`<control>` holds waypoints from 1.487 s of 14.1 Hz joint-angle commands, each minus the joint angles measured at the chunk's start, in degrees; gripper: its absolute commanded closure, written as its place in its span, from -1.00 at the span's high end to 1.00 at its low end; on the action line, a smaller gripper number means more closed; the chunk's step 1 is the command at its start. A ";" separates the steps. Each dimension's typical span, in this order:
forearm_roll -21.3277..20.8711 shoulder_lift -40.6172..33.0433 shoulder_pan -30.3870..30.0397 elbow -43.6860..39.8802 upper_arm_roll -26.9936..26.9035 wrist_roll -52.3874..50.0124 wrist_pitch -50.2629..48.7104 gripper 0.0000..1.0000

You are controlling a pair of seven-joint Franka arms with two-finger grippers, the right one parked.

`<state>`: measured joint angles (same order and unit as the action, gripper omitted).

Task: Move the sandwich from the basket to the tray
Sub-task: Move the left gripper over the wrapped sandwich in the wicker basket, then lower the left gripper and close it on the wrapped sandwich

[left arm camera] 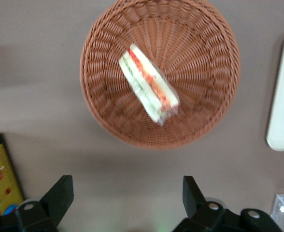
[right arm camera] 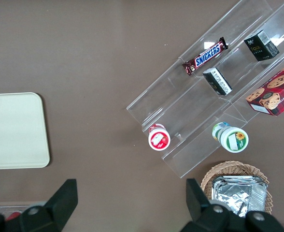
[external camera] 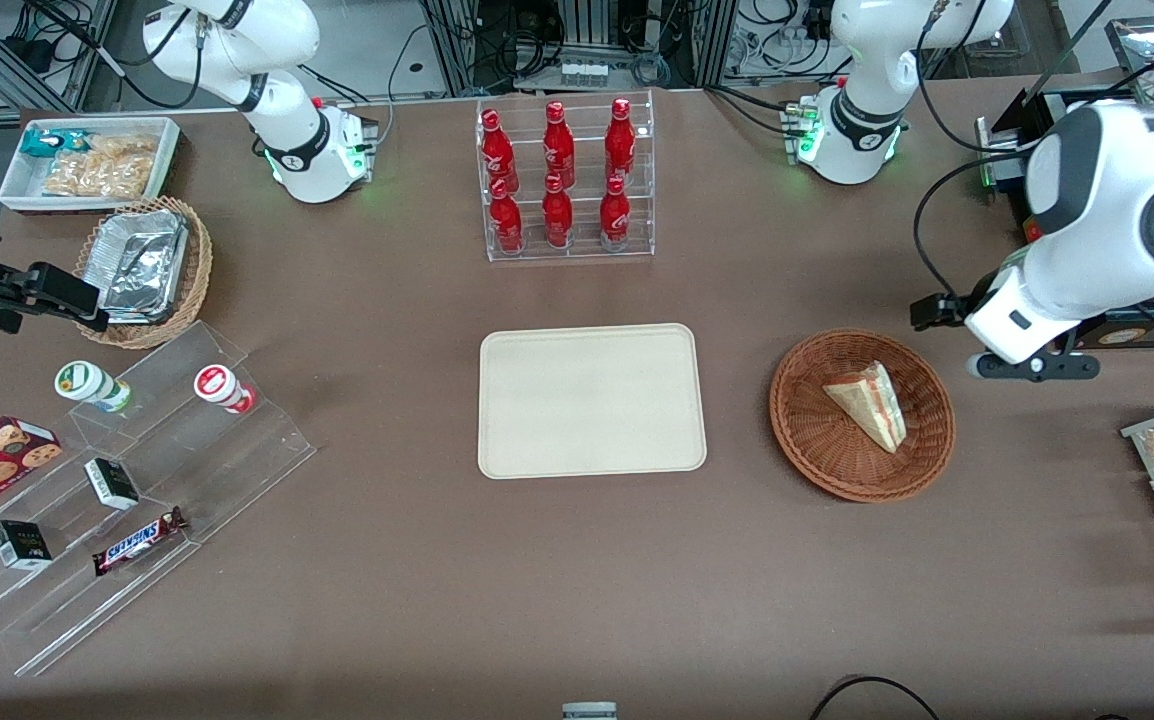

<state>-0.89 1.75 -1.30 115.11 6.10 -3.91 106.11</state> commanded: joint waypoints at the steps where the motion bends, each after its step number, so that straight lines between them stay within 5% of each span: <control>1: 0.10 -1.48 0.60 8.79 -0.39 -3.81 11.35 1.00; 4: 0.10 -1.31 1.21 12.77 -0.30 -9.42 18.41 1.00; 12: 0.10 5.54 4.64 13.91 -0.30 -44.93 29.13 1.00; 19: 0.36 10.46 3.33 13.74 -0.56 -46.98 31.26 1.00; 21: 0.54 11.26 2.88 13.65 -0.57 -47.24 31.43 0.86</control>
<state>-0.83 12.06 2.04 128.96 5.46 -50.11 136.58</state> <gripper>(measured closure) 0.013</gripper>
